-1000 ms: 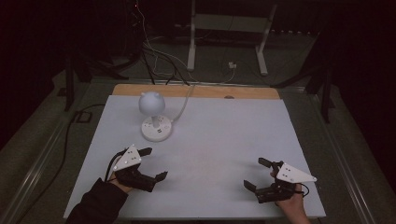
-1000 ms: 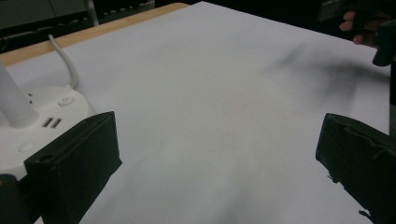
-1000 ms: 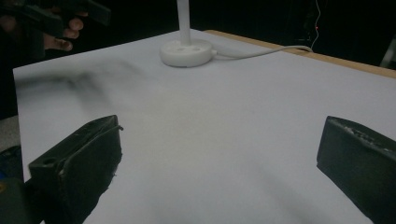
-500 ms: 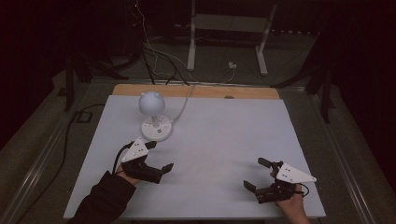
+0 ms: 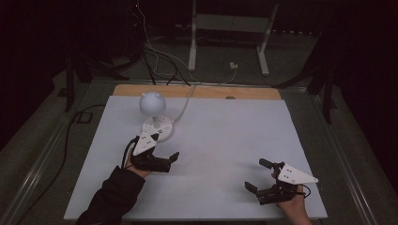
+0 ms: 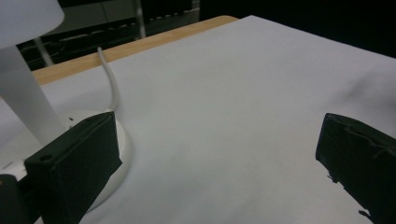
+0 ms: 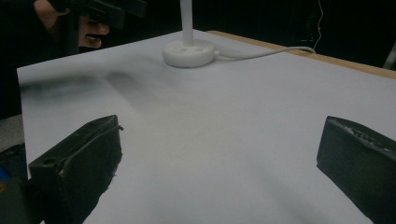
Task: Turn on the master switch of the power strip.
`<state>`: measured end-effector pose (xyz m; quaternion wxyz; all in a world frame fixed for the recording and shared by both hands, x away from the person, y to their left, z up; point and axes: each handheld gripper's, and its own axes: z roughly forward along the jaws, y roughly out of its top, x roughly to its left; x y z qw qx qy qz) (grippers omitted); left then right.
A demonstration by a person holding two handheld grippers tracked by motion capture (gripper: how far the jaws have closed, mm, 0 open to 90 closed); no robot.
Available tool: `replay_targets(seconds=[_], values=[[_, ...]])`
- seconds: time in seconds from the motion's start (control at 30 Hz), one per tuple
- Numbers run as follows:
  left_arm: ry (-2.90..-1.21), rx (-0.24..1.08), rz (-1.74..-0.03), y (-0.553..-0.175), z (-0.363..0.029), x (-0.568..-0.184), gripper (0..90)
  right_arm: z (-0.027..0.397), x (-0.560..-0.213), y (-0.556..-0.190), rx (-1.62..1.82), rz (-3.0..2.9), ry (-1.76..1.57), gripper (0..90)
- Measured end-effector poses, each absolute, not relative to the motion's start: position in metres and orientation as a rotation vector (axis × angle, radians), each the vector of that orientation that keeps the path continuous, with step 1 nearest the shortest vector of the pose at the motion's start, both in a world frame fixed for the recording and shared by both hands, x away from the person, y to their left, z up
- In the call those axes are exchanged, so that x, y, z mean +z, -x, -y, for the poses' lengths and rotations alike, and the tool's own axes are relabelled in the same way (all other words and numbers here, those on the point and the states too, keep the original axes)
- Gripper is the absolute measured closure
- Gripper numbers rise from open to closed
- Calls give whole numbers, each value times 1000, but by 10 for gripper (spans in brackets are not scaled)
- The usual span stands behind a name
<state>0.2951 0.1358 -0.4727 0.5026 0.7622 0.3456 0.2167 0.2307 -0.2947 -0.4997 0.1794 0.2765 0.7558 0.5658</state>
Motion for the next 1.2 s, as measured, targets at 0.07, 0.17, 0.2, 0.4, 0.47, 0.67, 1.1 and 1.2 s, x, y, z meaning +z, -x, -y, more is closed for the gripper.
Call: replay_targets(seconds=[0.07, 0.17, 0.2, 0.4, 0.47, 0.67, 1.1, 1.2], values=[[-1839, 533, -845, -298, -135, -472, 2, 295, -500, -231, 1601, -2134, -781, 0], [-1830, 554, -860, -301, -132, -471, 2, 295, -500, -231, 1600, -2135, -782, 0], [-1831, 567, -867, -302, -130, -471, 3, 295, -500, -231, 1601, -2135, -781, 0], [-1809, 582, -934, -310, -125, -473, 2, 295, -500, -231, 1602, -2136, -782, 0], [-1801, 593, -952, -313, -124, -475, 2, 295, -500, -231, 1607, -2138, -785, 0], [-1809, 609, -985, -320, -118, -477, 3, 296, -500, -231, 1615, -2134, -790, 0], [-1820, 669, -1045, -334, -107, -491, 54, 297, -499, -231, 1623, -2134, -787, 0], [-1814, 697, -1054, -337, -107, -491, 90, 297, -499, -231, 1626, -2132, -782, 0]])
